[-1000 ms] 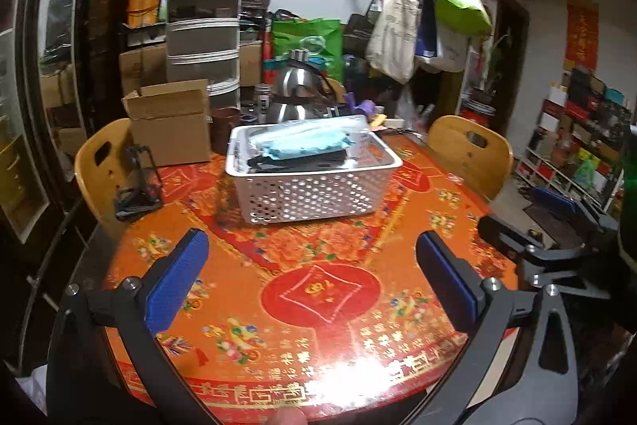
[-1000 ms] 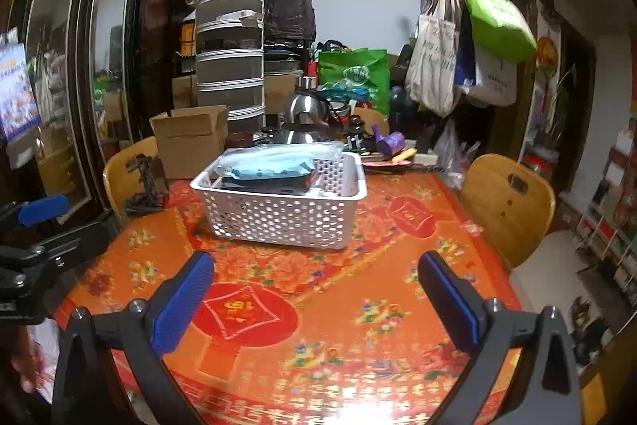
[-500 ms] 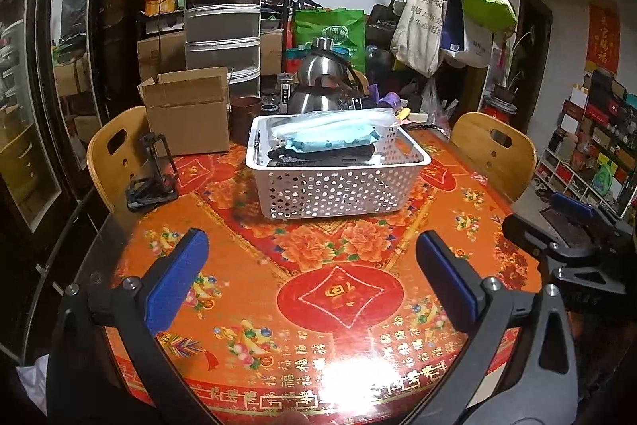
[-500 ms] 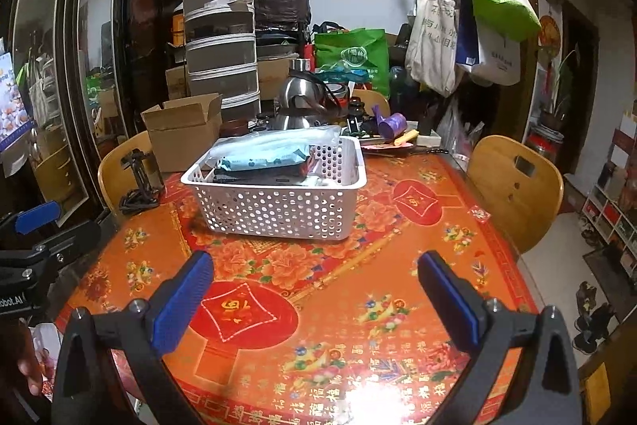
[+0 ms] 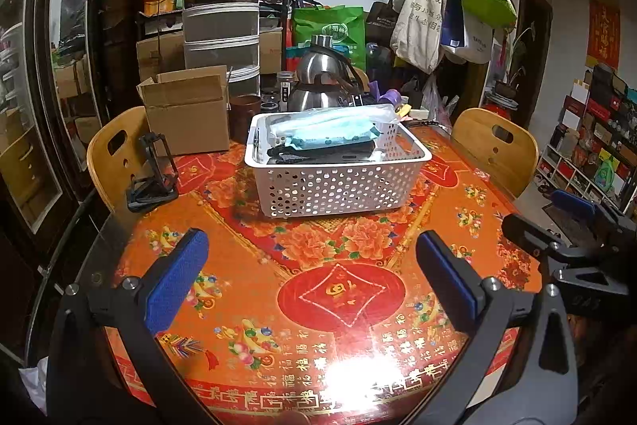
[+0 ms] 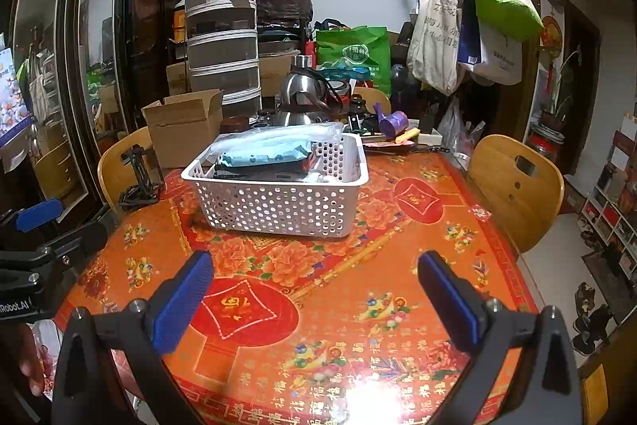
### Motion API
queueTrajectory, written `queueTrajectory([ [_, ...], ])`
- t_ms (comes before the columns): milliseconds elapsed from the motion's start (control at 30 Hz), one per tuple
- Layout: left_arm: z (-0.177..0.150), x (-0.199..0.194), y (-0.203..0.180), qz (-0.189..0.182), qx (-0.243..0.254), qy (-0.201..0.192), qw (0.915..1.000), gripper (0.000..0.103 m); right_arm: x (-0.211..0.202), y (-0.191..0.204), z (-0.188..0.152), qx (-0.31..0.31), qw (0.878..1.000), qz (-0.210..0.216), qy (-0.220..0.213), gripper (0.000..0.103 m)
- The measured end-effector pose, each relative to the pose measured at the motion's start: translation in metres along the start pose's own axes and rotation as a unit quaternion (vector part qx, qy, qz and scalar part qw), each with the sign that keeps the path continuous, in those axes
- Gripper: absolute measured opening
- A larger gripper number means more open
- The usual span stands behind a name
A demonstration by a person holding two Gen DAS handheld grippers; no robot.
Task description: Organize soft objects
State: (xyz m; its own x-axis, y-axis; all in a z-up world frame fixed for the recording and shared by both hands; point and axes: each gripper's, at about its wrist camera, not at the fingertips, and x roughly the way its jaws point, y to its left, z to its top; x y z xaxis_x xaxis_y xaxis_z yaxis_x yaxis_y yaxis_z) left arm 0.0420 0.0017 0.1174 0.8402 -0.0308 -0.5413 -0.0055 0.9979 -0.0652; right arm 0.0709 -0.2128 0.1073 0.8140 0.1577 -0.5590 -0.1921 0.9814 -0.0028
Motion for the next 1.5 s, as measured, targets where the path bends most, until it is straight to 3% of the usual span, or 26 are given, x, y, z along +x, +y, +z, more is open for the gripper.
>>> queueTrajectory([
  [1500, -0.0065, 0.0048, -0.0029, -0.004, 0.003, 0.002, 1.0000, 0.103, -0.0030, -0.0027, -0.0016, -0.003, 1.000, -0.002, 0.001, 0.102],
])
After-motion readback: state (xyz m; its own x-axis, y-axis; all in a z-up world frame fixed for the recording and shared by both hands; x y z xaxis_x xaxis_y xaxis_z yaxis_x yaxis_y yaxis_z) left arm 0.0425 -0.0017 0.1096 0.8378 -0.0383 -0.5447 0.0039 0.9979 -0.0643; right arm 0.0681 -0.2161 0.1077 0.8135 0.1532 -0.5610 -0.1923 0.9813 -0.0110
